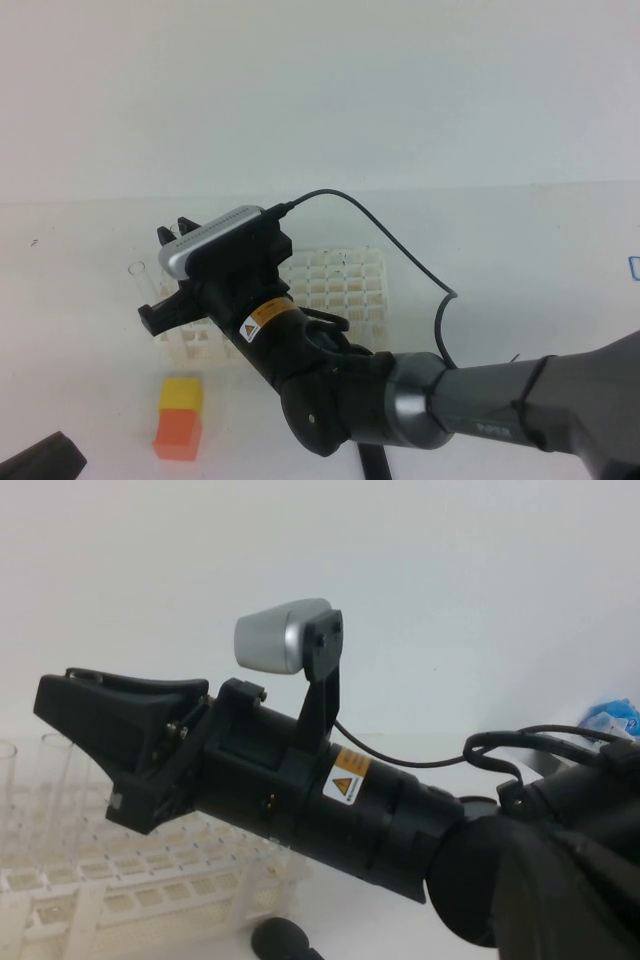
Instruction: Place the test tubes
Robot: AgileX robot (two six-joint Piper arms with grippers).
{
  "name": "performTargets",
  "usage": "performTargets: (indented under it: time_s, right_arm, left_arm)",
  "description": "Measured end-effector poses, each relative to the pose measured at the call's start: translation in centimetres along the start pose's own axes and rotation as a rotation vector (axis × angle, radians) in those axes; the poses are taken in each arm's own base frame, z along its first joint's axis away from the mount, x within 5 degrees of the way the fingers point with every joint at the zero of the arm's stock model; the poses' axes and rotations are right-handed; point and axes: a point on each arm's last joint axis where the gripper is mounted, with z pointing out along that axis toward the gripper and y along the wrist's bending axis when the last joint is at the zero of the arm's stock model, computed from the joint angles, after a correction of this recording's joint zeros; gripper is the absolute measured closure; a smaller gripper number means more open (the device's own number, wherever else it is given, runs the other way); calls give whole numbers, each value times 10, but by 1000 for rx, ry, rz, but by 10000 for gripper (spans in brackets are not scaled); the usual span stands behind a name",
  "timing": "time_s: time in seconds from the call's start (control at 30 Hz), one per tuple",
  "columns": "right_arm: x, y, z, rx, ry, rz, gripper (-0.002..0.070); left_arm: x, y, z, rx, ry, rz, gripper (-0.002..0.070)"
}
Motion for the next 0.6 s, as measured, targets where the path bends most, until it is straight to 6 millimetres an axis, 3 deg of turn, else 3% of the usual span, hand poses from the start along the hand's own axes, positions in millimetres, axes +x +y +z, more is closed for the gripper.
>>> performTargets:
  time_s: [0.6]
  right_arm:
    - [7,0,2,2,-20,-12,551]
  left_arm:
    - [0,0,0,0,0,0,676]
